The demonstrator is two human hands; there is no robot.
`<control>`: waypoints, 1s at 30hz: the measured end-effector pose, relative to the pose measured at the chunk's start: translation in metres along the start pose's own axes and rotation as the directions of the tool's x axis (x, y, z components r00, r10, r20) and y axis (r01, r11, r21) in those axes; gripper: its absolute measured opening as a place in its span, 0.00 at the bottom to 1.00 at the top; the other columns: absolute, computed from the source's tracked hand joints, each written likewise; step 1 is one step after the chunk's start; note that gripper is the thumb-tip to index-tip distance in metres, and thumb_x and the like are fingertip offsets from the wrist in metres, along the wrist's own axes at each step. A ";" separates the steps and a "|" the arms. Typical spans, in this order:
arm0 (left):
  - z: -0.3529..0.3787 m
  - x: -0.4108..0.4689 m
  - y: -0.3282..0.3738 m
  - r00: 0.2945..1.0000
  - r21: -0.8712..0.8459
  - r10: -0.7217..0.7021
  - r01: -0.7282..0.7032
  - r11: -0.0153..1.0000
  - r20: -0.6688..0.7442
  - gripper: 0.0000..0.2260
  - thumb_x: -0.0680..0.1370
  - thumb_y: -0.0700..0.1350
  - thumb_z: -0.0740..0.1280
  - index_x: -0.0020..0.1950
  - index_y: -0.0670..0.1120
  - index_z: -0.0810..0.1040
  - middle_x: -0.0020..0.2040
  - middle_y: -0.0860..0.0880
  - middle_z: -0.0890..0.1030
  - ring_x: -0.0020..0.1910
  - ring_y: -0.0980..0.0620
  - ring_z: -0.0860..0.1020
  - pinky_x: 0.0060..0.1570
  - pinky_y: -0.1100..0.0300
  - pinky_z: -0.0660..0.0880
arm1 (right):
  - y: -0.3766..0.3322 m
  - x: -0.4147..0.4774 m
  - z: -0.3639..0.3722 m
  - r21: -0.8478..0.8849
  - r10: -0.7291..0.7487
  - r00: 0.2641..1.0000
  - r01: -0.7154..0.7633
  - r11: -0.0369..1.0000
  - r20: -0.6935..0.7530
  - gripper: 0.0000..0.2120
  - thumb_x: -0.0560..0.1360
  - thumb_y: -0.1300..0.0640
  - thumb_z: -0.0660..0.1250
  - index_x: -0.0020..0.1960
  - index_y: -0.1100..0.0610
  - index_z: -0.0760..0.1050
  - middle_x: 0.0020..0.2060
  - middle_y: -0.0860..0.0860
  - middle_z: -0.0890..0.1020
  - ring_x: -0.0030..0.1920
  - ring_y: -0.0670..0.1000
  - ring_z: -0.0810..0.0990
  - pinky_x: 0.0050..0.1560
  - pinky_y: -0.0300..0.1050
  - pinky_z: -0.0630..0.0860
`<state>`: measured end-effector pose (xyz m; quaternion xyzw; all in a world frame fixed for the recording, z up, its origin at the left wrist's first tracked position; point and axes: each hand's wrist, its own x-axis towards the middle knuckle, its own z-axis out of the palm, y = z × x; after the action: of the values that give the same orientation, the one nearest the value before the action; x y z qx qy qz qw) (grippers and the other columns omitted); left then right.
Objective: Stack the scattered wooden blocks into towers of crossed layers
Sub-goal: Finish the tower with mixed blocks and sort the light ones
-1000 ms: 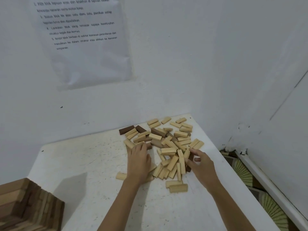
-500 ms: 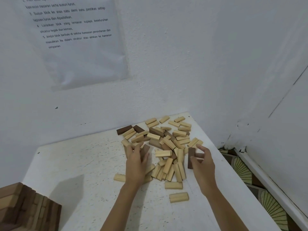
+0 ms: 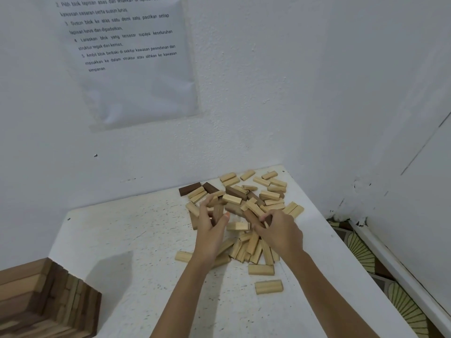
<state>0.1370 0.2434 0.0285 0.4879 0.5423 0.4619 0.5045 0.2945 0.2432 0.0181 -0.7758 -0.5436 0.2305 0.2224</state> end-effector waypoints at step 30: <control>-0.086 -0.112 -0.022 0.981 -0.062 -0.023 0.011 0.998 -0.195 0.12 0.78 0.39 0.68 0.60 0.50 0.79 0.46 0.48 0.81 0.43 0.55 0.79 0.41 0.66 0.77 | -0.035 -0.128 0.039 0.826 -0.078 0.984 -0.088 0.557 0.157 0.03 0.75 0.60 0.71 0.48 0.54 0.80 0.42 0.49 0.80 0.38 0.46 0.76 0.28 0.33 0.70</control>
<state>0.0518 0.1292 0.0231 0.4203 0.5791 0.5193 0.4672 0.2064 0.1370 0.0231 -0.5577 -0.3860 0.5272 0.5119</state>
